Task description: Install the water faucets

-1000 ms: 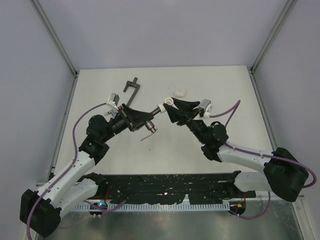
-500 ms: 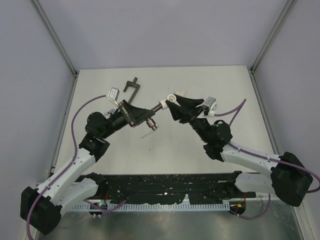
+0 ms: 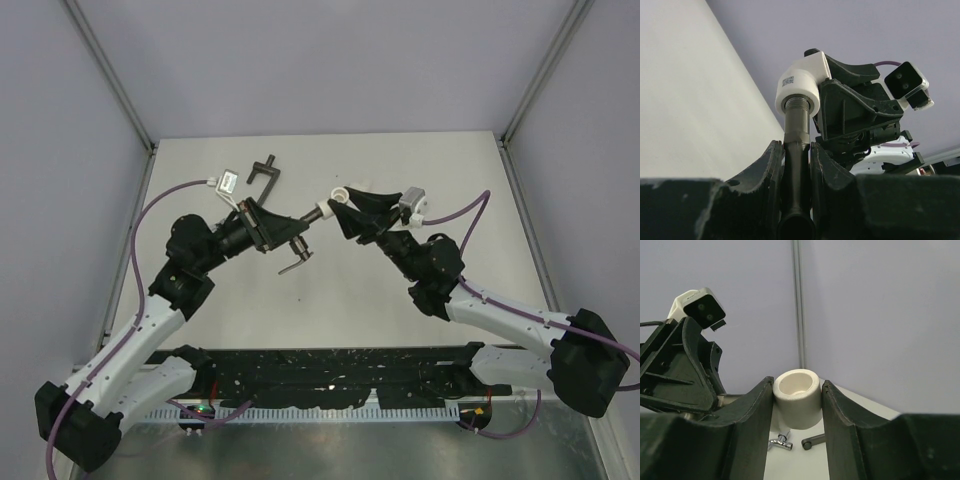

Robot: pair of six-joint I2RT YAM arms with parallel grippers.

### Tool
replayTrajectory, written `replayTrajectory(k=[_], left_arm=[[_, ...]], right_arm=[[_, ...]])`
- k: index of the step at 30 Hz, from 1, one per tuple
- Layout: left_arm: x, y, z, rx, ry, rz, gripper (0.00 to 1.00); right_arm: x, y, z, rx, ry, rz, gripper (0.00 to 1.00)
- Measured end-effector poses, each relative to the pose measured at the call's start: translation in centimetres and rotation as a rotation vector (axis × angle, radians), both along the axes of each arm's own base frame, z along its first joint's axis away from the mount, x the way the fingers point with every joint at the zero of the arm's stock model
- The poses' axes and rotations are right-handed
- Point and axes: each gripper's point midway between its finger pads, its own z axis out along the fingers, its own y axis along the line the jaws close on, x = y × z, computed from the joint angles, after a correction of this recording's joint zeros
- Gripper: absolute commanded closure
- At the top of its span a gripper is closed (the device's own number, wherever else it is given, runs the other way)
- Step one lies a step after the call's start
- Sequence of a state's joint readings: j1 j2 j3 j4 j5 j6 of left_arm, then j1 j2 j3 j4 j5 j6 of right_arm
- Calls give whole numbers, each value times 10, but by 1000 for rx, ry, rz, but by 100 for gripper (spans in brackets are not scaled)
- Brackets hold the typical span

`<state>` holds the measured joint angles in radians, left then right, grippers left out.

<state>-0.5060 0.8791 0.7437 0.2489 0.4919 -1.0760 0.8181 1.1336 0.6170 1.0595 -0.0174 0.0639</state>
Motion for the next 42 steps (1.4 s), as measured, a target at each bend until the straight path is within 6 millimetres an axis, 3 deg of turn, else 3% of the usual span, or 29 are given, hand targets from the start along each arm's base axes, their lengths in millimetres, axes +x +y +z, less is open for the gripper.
replayTrajectory(k=[14, 30, 38, 42], left_arm=[[1, 3, -14, 101, -47, 11, 100], [7, 22, -16, 394, -441, 76, 100], [0, 25, -18, 567, -621, -17, 100], [-1, 26, -27, 632, -668, -59, 100]], right_arm=[[6, 9, -12, -73, 65, 8, 95], [9, 26, -18, -185, 254, 60, 95], [4, 31, -18, -237, 278, 94, 95], [2, 32, -28, -288, 307, 105, 95]])
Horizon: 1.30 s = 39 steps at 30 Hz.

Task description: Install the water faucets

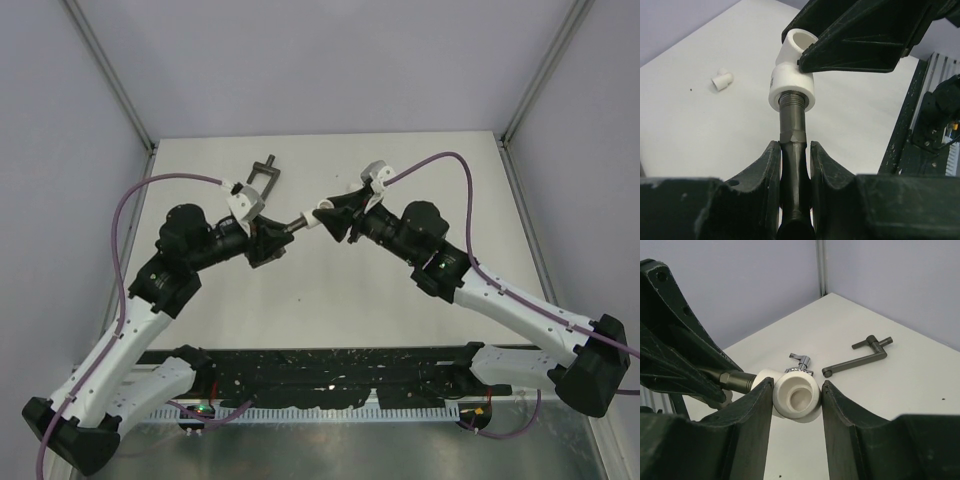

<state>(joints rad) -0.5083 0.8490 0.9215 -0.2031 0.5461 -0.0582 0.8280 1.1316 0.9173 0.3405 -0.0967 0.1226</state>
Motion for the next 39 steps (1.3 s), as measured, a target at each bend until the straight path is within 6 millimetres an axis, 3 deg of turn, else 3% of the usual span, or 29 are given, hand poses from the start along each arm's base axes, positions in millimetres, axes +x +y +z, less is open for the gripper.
replayTrajectory(k=[12, 20, 25, 29, 30, 34, 39], left_arm=[[-2, 5, -17, 171, -132, -25, 100], [-4, 7, -36, 345, -260, -53, 100], [-29, -10, -53, 402, -350, -206, 100], [-34, -9, -68, 418, -362, -220, 100], [-33, -8, -71, 418, -358, -212, 100], [-26, -10, -83, 390, -280, -159, 100], [-19, -10, -102, 268, -92, -90, 100]], right_arm=[[-4, 3, -20, -135, 124, 29, 95], [-7, 6, -45, -233, 243, 47, 95], [-20, 26, -41, -220, 267, 129, 95], [-26, 31, -39, -211, 278, 155, 94], [-26, 31, -39, -210, 278, 155, 89], [-20, 26, -35, -210, 254, 145, 39], [-11, -10, -21, -201, 160, 151, 14]])
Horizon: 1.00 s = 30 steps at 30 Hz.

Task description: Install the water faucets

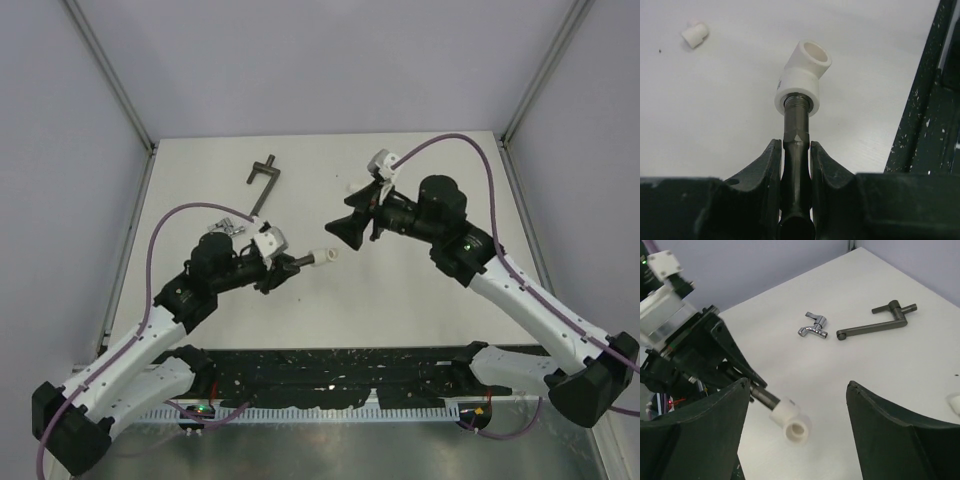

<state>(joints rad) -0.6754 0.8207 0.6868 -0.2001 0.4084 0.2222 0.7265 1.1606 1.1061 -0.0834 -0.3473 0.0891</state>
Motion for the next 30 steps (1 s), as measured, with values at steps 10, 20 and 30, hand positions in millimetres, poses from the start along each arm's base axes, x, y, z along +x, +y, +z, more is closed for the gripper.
replayTrajectory(k=[10, 20, 30], left_arm=[[15, 13, 26, -392, 304, 69, 100], [-19, -1, 68, -533, 421, -127, 100], [-32, -2, 94, -552, 413, -205, 100]], right_arm=[[-34, -41, -9, -21, -227, 258, 1], [-55, -29, -30, -31, -292, 479, 8], [-75, -8, -33, 5, -288, 621, 25]])
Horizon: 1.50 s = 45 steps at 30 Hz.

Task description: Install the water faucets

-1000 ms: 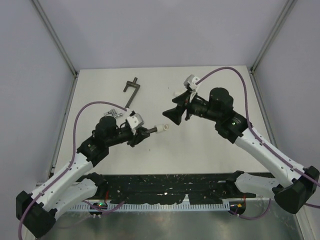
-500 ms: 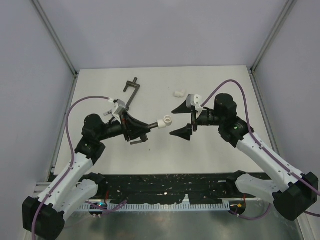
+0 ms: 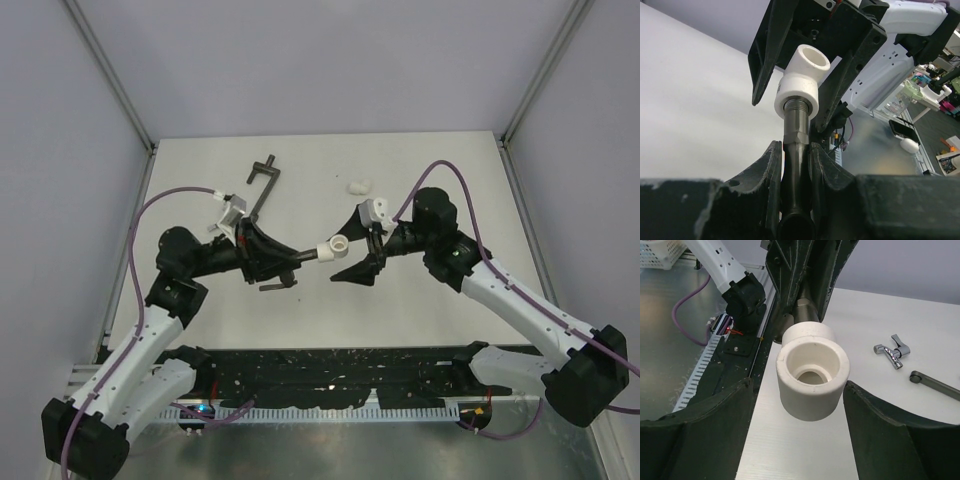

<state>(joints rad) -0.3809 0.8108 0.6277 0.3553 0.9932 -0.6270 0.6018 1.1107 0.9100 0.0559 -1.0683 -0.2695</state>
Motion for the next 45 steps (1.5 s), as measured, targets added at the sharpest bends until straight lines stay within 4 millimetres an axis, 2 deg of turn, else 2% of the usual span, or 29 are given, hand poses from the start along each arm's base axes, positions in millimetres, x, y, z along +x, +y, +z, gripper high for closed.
replayTrajectory(k=[6, 13, 15, 16, 17, 18, 25, 31, 38, 45], left_arm=[[-4, 0, 2, 4, -10, -14, 100], [-6, 1, 1, 27, -19, -21, 100], [-7, 2, 3, 30, -27, -24, 100], [-7, 2, 4, 32, -31, -26, 100], [-9, 2, 4, 34, -33, -33, 100], [-10, 2, 3, 37, -27, -34, 100], [-9, 5, 6, 67, 14, -12, 100], [-7, 7, 9, 125, 160, 24, 100], [-8, 9, 2, 152, 308, 37, 100], [-13, 9, 13, 110, 362, 34, 100]], right_arm=[[-7, 8, 2, 6, 41, 34, 29], [-10, 12, 16, 30, 55, 47, 43], [-10, 14, 17, 29, 66, 49, 56], [-9, 14, 17, 28, 69, 49, 72], [-8, 15, 17, 27, 76, 43, 79], [-7, 16, 17, 28, 74, 41, 94], [-2, 17, 13, 10, 50, 10, 95], [2, 16, 11, -22, -80, -58, 95], [12, 12, 1, -84, -199, -142, 95], [12, 11, 11, -51, -259, -142, 95]])
